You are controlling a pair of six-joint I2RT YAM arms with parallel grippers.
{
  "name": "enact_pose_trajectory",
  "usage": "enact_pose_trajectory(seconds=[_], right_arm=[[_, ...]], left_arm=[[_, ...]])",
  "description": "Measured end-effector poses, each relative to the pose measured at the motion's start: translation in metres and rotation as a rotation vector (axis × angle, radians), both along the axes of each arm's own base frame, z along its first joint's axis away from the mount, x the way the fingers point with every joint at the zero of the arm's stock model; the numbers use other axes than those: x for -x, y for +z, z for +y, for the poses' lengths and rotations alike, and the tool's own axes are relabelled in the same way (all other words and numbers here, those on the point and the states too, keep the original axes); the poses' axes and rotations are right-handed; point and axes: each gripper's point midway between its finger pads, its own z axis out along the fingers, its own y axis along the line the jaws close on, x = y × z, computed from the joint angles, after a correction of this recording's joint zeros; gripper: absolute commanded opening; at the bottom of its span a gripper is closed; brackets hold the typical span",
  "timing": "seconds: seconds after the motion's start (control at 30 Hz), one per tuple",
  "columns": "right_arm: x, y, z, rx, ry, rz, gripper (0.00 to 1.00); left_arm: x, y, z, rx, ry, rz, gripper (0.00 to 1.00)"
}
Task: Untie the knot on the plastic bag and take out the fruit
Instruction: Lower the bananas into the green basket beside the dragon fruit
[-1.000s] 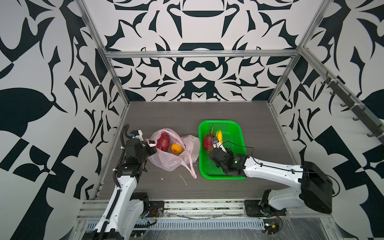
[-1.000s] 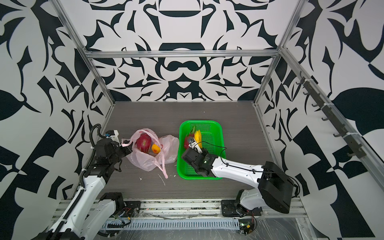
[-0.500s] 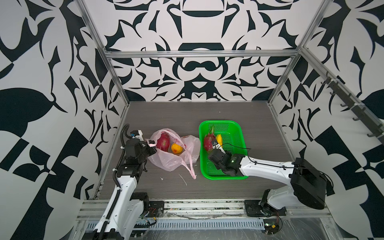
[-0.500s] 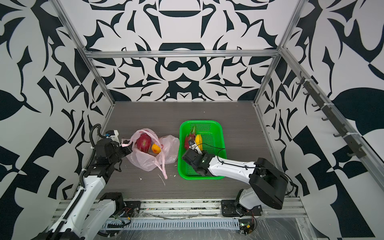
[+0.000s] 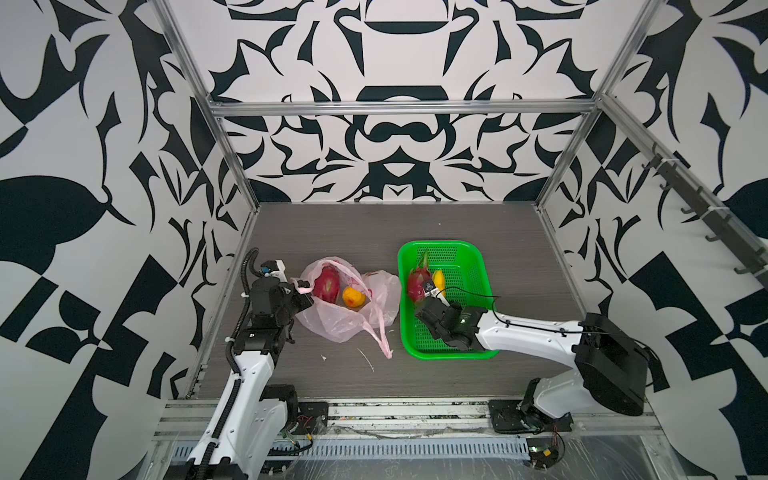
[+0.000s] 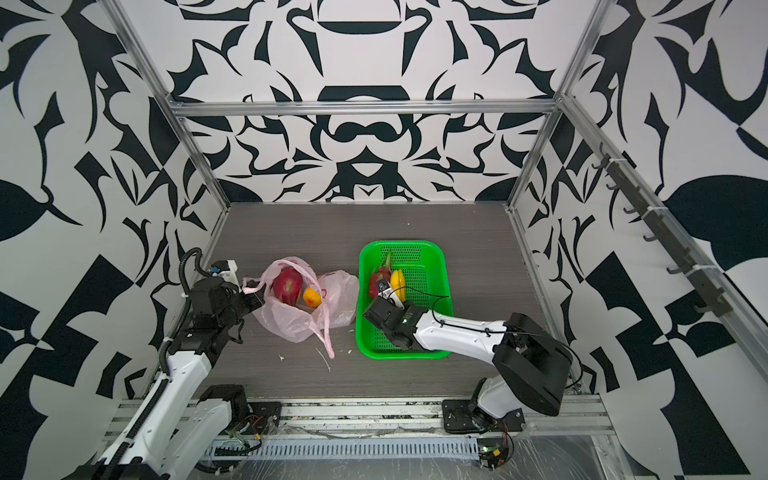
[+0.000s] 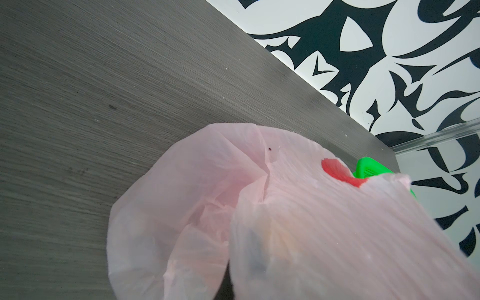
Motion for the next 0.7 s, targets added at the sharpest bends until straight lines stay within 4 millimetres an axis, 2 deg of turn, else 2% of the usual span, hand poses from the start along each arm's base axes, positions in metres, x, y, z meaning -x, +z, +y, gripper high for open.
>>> enact_pose_trajectory(seconds=[0.1, 0.4, 0.7], right_arm=[[0.002, -0.002, 0.001, 0.001, 0.007, 0.017, 0.56], [0.004, 0.000, 0.005, -0.014, 0.021, 0.040, 0.59], [0.007, 0.013, 0.010, -0.065, 0.031, 0.037, 0.61]], left_arm=[[0.000, 0.000, 0.000, 0.000, 0.000, -0.002, 0.00], [0.000, 0.001, 0.000, 0.000, 0.000, -0.002, 0.00], [0.000, 0.001, 0.000, 0.000, 0.000, -0.002, 0.00]])
